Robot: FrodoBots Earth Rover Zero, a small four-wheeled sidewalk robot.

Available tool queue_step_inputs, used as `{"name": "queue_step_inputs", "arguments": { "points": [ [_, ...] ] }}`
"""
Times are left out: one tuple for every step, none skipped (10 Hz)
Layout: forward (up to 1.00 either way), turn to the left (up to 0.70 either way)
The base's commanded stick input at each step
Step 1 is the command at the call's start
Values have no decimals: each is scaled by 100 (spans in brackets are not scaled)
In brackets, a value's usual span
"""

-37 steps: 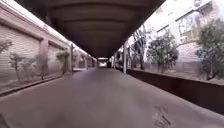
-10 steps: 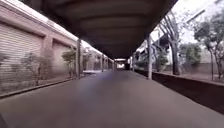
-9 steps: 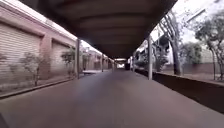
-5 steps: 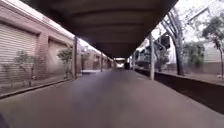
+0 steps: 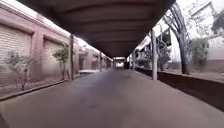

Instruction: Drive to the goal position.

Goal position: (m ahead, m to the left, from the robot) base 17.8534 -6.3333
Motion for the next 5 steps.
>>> {"name": "queue_step_inputs", "arguments": {
  "points": [
    [70,0],
    [70,0],
    [70,0],
    [70,0],
    [70,0]
  ]
}}
